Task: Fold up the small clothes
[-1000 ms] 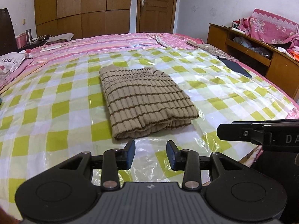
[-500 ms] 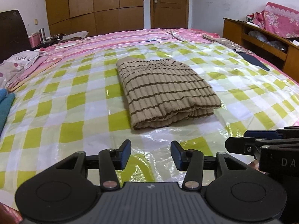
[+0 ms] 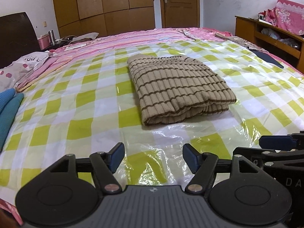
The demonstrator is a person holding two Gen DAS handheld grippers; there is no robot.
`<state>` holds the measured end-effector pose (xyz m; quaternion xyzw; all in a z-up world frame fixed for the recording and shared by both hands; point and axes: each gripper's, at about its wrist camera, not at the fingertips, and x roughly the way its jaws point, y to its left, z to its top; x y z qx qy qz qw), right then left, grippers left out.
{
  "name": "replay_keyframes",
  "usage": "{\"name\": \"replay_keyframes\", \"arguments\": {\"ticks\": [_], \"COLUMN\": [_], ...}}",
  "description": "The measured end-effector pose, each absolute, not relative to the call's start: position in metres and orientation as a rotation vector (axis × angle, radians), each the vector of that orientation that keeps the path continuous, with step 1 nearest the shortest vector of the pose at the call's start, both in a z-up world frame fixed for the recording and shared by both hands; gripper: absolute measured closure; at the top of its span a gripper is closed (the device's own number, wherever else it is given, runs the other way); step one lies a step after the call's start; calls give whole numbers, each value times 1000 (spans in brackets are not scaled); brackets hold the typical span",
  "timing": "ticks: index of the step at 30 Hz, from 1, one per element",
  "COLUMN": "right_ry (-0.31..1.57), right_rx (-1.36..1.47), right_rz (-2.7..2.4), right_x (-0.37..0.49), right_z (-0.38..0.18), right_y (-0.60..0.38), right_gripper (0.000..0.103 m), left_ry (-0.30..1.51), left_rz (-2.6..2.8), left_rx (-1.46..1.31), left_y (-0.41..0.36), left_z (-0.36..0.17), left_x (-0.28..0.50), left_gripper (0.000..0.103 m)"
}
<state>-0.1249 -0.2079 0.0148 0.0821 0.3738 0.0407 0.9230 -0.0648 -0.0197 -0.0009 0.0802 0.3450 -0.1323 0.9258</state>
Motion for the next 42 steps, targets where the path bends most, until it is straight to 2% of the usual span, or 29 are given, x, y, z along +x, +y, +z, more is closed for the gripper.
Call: {"name": "replay_keyframes", "arguments": {"ticks": [10, 23, 42], "right_ry": [775, 785, 787], "right_rx": [143, 136, 140], "right_rz": [26, -20, -31], "right_x": [-126, -123, -124], "right_z": [6, -1, -3], "right_y": [-211, -215, -216], "right_gripper": [47, 46, 46], "left_ry": [704, 707, 698], "left_rz": [-255, -251, -240], "left_rx": [195, 186, 185], "left_y": [-23, -23, -24], "left_z": [-4, -3, -3], "left_x": [-71, -74, -76], "left_gripper": [16, 12, 12]}}
